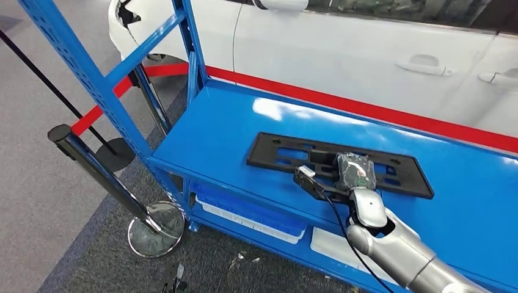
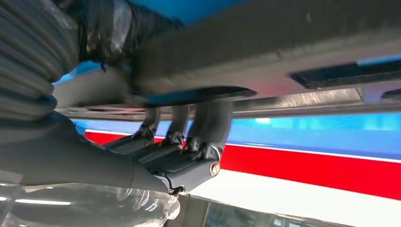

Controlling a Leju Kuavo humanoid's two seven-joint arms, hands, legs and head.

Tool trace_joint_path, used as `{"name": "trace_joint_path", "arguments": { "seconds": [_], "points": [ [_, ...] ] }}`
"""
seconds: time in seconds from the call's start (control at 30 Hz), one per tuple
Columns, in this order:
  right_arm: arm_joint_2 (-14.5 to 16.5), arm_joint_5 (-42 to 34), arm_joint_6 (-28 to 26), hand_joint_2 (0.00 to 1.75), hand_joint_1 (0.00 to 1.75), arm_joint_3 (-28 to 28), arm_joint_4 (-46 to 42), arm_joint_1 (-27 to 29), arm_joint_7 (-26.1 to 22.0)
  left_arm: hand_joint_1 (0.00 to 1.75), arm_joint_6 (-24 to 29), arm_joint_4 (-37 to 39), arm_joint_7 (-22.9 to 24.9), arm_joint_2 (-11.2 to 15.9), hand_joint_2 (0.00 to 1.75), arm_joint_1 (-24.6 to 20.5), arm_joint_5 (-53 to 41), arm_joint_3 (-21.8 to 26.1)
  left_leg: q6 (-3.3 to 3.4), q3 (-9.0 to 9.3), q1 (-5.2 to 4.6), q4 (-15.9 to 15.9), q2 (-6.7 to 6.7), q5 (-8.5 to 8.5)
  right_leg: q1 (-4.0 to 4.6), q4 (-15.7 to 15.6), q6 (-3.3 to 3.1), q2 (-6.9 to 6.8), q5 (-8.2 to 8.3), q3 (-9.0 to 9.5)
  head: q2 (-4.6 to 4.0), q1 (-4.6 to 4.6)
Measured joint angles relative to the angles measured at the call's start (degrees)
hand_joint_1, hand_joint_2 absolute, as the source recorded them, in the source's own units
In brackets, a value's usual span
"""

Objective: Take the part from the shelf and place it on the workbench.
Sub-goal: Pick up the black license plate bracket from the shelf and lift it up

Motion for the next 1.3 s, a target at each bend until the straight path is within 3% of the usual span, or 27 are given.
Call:
{"name": "trace_joint_path", "arguments": {
  "seconds": [0.07,0.1,0.13,0.2,0.27,0.4,0.47,0.53,0.6,0.63,0.7,0.77,0.93,0.97,1.07,1.1,1.13,1.17,1.23,1.3],
  "points": [
    [-0.01,-0.05,0.02,1.75,1.72,-0.12,-0.01,0.12,0.0,0.0,0.28,0.0,-0.01,-0.03,0.0,0.08,0.04,0.01,-0.39,-3.19,0.19,6.98,0.01,-2.62,0.02,0.07,-0.18,-0.14,-0.02,-0.05,0.01,-0.07],
    [-0.02,-0.09,0.03,1.75,1.72,-0.16,-0.02,0.19,0.0,0.0,0.38,0.0,-0.01,-0.04,0.0,0.14,0.05,0.02,-0.47,-3.8,0.26,8.27,0.01,-2.59,0.03,0.12,-0.19,-0.17,-0.04,-0.06,0.0,-0.08],
    [-0.02,-0.11,0.05,1.75,1.72,-0.2,-0.05,0.24,0.0,0.0,0.59,0.0,-0.02,-0.06,0.0,0.18,0.04,0.02,-0.48,-3.36,0.31,7.35,0.01,-1.54,0.01,0.16,-0.19,-0.17,-0.07,-0.06,0.0,-0.08],
    [-0.03,-0.14,0.09,1.75,1.73,-0.31,-0.27,0.26,0.0,0.0,1.35,0.01,-0.05,-0.06,0.0,0.12,-0.14,0.02,-0.2,0.14,0.36,0.11,0.02,2.09,-0.03,0.22,-0.08,-0.1,-0.16,0.0,0.0,-0.08],
    [-0.03,-0.15,0.09,1.75,1.73,-0.45,-0.48,0.25,0.0,0.0,2.25,0.02,-0.11,-0.08,0.0,0.0,-0.46,0.02,0.25,3.33,0.17,-6.36,-0.01,3.99,0.15,0.33,0.34,-0.03,-0.24,-0.14,0.01,-0.05],
    [-0.18,-0.15,-0.04,1.75,1.75,-0.85,-0.84,0.47,0.0,0.0,5.18,0.04,-1.35,-0.09,0.0,0.07,-1.77,0.02,1.37,4.02,0.0,-8.3,-0.04,4.39,0.2,0.27,1.46,0.03,-0.3,-0.53,0.01,-0.02],
    [-0.36,-0.19,-0.16,1.75,1.75,-1.03,-1.34,0.71,0.0,0.0,7.32,0.08,-2.21,-0.09,0.0,-0.04,-2.49,0.02,2.13,4.23,0.18,-8.93,0.01,4.78,0.11,3.18,1.82,0.01,-2.39,-1.83,0.01,0.06],
    [-0.51,-0.3,-0.45,1.75,1.75,-1.15,-1.76,1.09,0.0,0.0,8.98,0.13,-2.91,-0.1,0.87,-0.16,-3.03,0.02,2.55,4.27,0.15,-8.98,0.01,4.81,0.07,10.26,2.03,-0.03,-5.89,-4.98,0.02,0.12],
    [-0.64,-0.31,-1.47,1.75,1.75,-1.22,-2.44,1.68,-0.01,0.0,10.65,0.16,-3.97,-0.12,1.75,-0.13,-3.34,0.02,2.71,4.27,0.11,-8.81,-0.03,4.67,0.0,15.33,2.26,-0.03,-7.1,-7.46,0.02,0.11],
    [-0.71,-0.15,-2.27,1.75,1.75,-1.24,-3.06,1.98,-0.03,0.0,11.56,0.17,-4.71,-0.14,1.75,-0.1,-3.42,0.02,2.69,4.27,0.14,-8.64,-0.06,4.54,-0.08,14.94,2.34,-0.04,-6.17,-7.41,0.01,0.12],
    [-0.86,0.54,-4.04,1.75,1.75,-1.32,-4.81,2.27,-0.08,0.0,12.9,0.17,-6.06,-0.2,1.75,-0.1,-3.39,0.02,2.42,4.28,0.24,-8.07,-0.09,4.05,-0.29,8.67,2.44,-0.05,-2.49,-4.74,0.01,0.13],
    [-0.94,1.34,-5.14,1.75,1.75,-1.55,-6.65,2.23,-0.09,0.0,13.54,0.19,-6.9,-0.25,1.75,-0.21,-3.21,0.02,1.89,3.99,0.08,-7.38,-0.11,3.57,-0.22,2.91,2.33,0.0,-0.52,-1.99,0.01,0.13],
    [-1.17,4.23,-6.07,1.75,1.75,-1.96,-11.78,2.71,-0.13,0.0,14.12,0.25,-7.68,-0.25,1.75,-0.23,-2.79,0.03,0.6,3.15,-0.05,-6.02,-0.08,2.7,-0.19,1.37,0.98,0.02,-0.53,-1.3,0.02,0.04],
    [-1.22,5.55,-6.58,1.75,1.75,-2.08,-13.12,2.71,-0.15,0.0,14.2,0.27,-7.78,-0.26,1.75,-0.26,-2.77,0.04,0.3,2.36,0.0,-4.16,-0.03,1.56,-0.29,1.22,0.65,-0.02,-0.49,-1.15,0.02,-0.03],
    [-1.34,9.83,-7.9,1.75,1.75,-2.46,-17.44,2.69,-0.16,0.0,14.26,0.28,-7.89,-0.34,1.75,-0.24,-2.76,0.04,-0.29,-2.45,0.23,6.07,0.03,-2.84,-0.19,1.21,0.03,-0.09,-0.68,-0.86,0.01,-0.16],
    [-1.34,10.67,-7.97,1.75,1.75,-2.5,-18.72,2.73,-0.16,0.0,14.26,0.28,-7.88,-0.41,1.75,-0.18,-2.76,0.04,-0.32,-3.65,0.28,8.36,0.03,-3.22,-0.11,1.23,-0.08,-0.06,-0.76,-0.75,0.01,-0.15],
    [-1.34,11.24,-7.97,1.75,1.75,-2.52,-19.86,2.78,-0.16,0.0,14.25,0.28,-7.83,-0.47,1.75,-0.15,-2.77,0.04,-0.24,-3.91,0.29,8.58,0.02,-2.51,-0.04,1.24,-0.15,-0.03,-0.83,-0.63,0.01,-0.16],
    [-1.34,11.74,-8.07,1.75,1.75,-2.55,-21.0,2.84,-0.17,0.0,14.22,0.28,-7.68,-0.5,1.75,-0.15,-2.76,0.04,-0.06,-3.12,0.28,6.55,0.02,-0.82,0.01,1.26,-0.18,0.01,-0.91,-0.48,0.01,-0.15],
    [-1.38,13.28,-9.25,1.75,1.75,-2.65,-23.3,2.95,-0.31,0.0,13.88,0.28,-7.03,-0.52,1.75,-0.2,-2.76,0.04,0.47,0.3,0.14,-0.94,0.01,3.03,0.09,1.32,-0.08,0.08,-1.12,-0.28,0.0,-0.12],
    [-1.41,15.31,-12.4,1.75,1.75,-2.82,-26.07,3.23,-0.69,0.0,13.21,0.28,-6.24,-0.56,1.75,-0.19,-2.79,0.04,0.86,2.67,-0.21,-6.14,-0.05,4.37,0.17,1.35,0.26,0.12,-1.18,-0.43,0.0,-0.09]
  ]
}}
